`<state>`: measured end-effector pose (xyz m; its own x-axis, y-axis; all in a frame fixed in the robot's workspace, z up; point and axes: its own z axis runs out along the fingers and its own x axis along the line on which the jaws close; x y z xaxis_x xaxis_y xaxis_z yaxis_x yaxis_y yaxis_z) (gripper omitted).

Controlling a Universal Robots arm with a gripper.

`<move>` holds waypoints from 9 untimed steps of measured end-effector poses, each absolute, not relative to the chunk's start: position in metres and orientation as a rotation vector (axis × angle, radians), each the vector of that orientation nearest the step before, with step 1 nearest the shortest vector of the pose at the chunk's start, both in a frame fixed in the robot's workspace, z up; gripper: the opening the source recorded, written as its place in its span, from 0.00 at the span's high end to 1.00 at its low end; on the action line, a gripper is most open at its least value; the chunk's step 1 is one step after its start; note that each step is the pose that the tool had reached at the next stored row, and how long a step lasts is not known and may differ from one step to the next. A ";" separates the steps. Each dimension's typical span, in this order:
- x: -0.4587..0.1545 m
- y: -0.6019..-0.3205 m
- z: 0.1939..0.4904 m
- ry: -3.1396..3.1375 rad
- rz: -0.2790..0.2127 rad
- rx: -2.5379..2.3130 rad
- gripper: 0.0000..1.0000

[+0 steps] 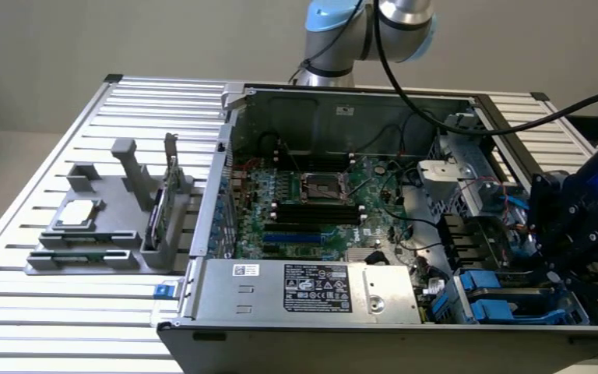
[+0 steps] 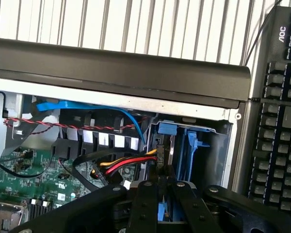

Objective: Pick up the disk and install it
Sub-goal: 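Insert the first disk wire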

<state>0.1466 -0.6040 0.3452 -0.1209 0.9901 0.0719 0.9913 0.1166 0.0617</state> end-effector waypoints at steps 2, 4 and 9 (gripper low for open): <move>0.146 -0.604 0.345 -2.341 -0.154 -2.077 0.83; 0.145 -0.604 0.345 -2.344 -0.159 -2.079 0.83; 0.142 -0.604 0.344 -2.352 -0.171 -2.085 0.83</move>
